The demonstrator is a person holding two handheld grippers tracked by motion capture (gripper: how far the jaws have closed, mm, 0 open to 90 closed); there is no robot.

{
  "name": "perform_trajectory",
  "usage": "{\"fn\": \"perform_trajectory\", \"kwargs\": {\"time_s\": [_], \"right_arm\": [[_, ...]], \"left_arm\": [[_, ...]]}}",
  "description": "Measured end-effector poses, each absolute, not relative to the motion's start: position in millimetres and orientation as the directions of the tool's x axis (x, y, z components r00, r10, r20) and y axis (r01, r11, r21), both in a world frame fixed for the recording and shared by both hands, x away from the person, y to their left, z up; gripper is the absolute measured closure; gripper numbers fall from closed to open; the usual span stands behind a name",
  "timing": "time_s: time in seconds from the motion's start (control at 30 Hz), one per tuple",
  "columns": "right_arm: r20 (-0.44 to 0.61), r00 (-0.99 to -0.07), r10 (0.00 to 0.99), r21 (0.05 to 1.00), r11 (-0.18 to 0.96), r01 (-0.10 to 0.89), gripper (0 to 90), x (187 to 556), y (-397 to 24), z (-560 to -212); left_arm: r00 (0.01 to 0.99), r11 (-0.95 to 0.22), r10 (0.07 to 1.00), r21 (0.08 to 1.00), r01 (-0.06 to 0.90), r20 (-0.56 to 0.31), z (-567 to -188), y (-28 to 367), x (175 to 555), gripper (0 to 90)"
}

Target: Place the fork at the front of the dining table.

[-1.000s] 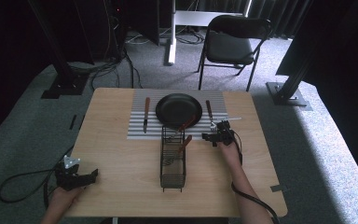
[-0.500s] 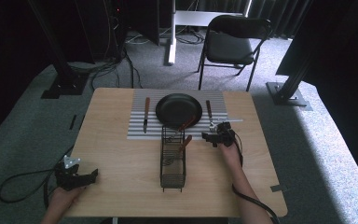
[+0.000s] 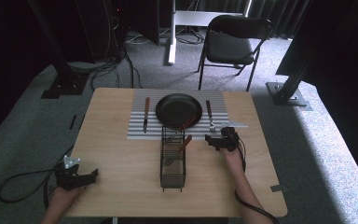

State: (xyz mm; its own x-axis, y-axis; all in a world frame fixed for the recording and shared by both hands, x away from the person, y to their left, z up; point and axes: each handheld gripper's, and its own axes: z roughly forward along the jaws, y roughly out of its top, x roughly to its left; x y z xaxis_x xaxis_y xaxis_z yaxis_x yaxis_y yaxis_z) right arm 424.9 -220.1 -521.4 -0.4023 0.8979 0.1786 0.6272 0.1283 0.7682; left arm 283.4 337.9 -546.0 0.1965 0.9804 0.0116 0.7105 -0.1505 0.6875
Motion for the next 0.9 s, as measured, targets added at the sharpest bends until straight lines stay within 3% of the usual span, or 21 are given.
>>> {"fn": "perform_trajectory", "kwargs": {"time_s": [0.9], "right_arm": [[0.1,-0.3,0.949,0.774,0.115,0.623,12.1,362.5,-249.9,-537.4]], "left_arm": [[0.196,-0.15,0.98,0.687,0.71,0.011,-546.1,337.9,283.3,1.6]]}}
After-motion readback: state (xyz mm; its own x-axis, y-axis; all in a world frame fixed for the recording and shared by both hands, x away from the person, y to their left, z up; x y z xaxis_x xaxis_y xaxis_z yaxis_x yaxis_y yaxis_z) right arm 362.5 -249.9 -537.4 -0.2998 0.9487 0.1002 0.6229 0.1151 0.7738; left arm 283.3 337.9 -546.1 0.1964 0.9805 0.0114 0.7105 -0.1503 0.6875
